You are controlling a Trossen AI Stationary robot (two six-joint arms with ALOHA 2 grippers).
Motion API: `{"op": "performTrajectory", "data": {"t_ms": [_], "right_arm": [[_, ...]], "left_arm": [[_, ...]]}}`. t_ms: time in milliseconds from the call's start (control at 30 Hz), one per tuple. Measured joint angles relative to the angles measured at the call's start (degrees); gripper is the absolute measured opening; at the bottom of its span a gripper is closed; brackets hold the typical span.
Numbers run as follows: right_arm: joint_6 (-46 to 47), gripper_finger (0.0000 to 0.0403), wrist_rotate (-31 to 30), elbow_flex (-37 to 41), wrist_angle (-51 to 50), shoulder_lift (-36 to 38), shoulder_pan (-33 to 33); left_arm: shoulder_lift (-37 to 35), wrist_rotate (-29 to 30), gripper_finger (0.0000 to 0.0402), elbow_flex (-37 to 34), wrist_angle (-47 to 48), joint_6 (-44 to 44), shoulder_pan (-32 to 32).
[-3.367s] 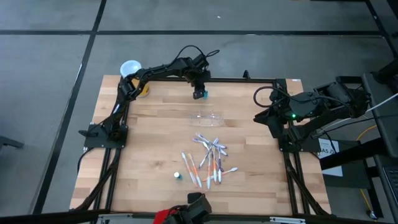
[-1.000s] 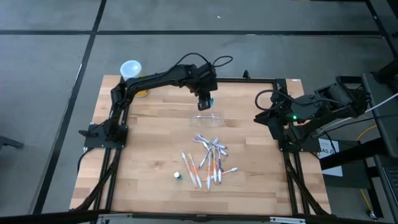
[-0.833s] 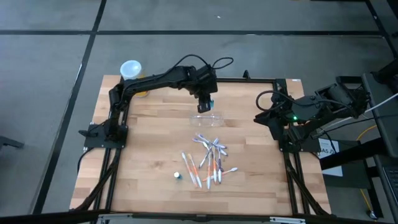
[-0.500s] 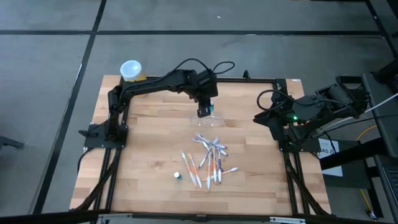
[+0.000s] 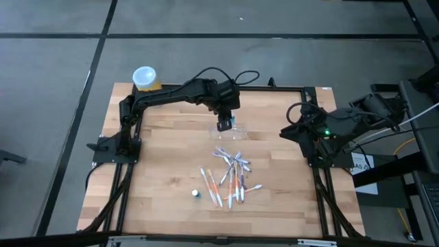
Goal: Pick & Place toothbrushing station
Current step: Put the mouthwash into the transparent organizer
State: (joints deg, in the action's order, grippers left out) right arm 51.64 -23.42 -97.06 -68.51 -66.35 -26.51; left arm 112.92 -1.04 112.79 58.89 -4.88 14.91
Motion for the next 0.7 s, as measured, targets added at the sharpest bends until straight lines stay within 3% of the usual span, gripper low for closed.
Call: {"op": "performTrajectory", "data": {"t_ms": [700], "right_arm": [[0.02,0.0098,-2.74,0.00,2.69,-0.14,-4.91]], "left_arm": [[0.07,1.38,0.0100,-0.02,-0.21,8.38,-0.75]]}}
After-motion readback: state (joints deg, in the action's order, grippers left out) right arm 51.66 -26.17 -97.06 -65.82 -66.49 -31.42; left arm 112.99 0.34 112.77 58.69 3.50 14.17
